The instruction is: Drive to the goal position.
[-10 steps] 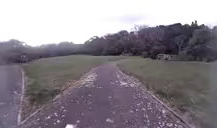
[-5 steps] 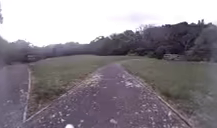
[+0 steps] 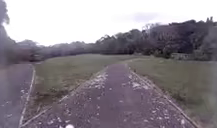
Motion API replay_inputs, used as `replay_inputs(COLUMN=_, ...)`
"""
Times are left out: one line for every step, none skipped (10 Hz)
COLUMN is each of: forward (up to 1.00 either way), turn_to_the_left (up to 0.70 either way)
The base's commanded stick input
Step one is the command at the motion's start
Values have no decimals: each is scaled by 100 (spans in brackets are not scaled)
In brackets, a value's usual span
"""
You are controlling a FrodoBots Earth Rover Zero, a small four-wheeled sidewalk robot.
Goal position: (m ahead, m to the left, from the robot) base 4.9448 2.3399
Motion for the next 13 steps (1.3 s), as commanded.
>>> replay_inputs(forward=85, turn_to_the_left=0)
replay_inputs(forward=85, turn_to_the_left=0)
replay_inputs(forward=84, turn_to_the_left=13)
replay_inputs(forward=84, turn_to_the_left=29)
replay_inputs(forward=85, turn_to_the_left=27)
replay_inputs(forward=85, turn_to_the_left=16)
replay_inputs(forward=85, turn_to_the_left=0)
replay_inputs(forward=85, turn_to_the_left=0)
replay_inputs(forward=85, turn_to_the_left=0)
replay_inputs(forward=85, turn_to_the_left=-3)
replay_inputs(forward=85, turn_to_the_left=-34)
replay_inputs(forward=85, turn_to_the_left=-34)
replay_inputs(forward=85, turn_to_the_left=-34)
